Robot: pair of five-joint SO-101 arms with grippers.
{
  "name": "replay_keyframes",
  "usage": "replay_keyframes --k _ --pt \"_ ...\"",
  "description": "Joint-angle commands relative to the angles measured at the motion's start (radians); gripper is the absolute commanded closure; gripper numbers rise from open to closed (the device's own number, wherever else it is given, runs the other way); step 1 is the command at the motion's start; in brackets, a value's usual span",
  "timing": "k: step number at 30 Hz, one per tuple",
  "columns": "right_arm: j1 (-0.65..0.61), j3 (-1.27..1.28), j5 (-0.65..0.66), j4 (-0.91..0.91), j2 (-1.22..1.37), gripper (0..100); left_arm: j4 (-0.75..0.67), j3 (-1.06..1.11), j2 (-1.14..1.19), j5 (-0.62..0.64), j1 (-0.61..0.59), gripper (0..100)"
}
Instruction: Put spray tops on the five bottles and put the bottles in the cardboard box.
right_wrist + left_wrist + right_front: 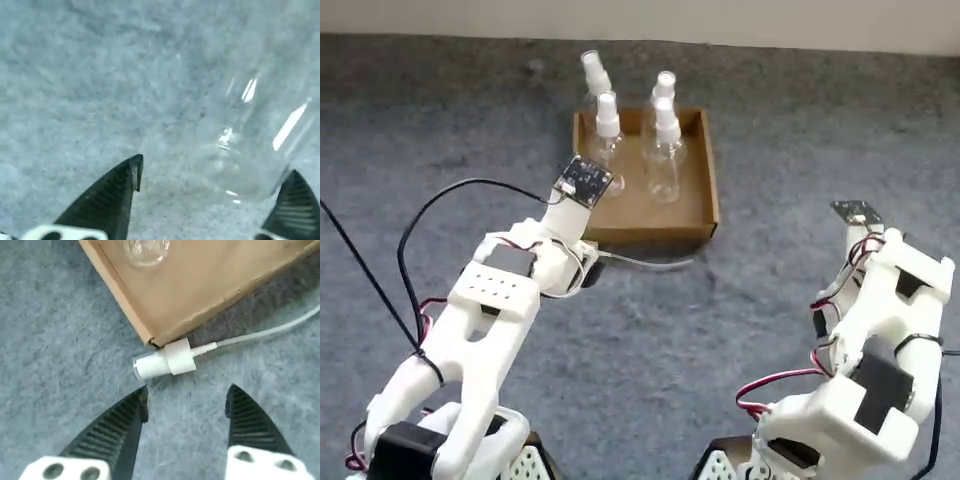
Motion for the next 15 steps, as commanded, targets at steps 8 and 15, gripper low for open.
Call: replay_keyframes --k 8,15 --pt "-0.059 -0.200 -0.160 0.019 -0.093 64.9 -0.055 -0.067 0.140 -0.005 -0.012 78" --pt "-0.084 -0.203 -0.161 0.010 -0.091 64.9 -0.144 -0.124 0.236 0.020 -0.012 78"
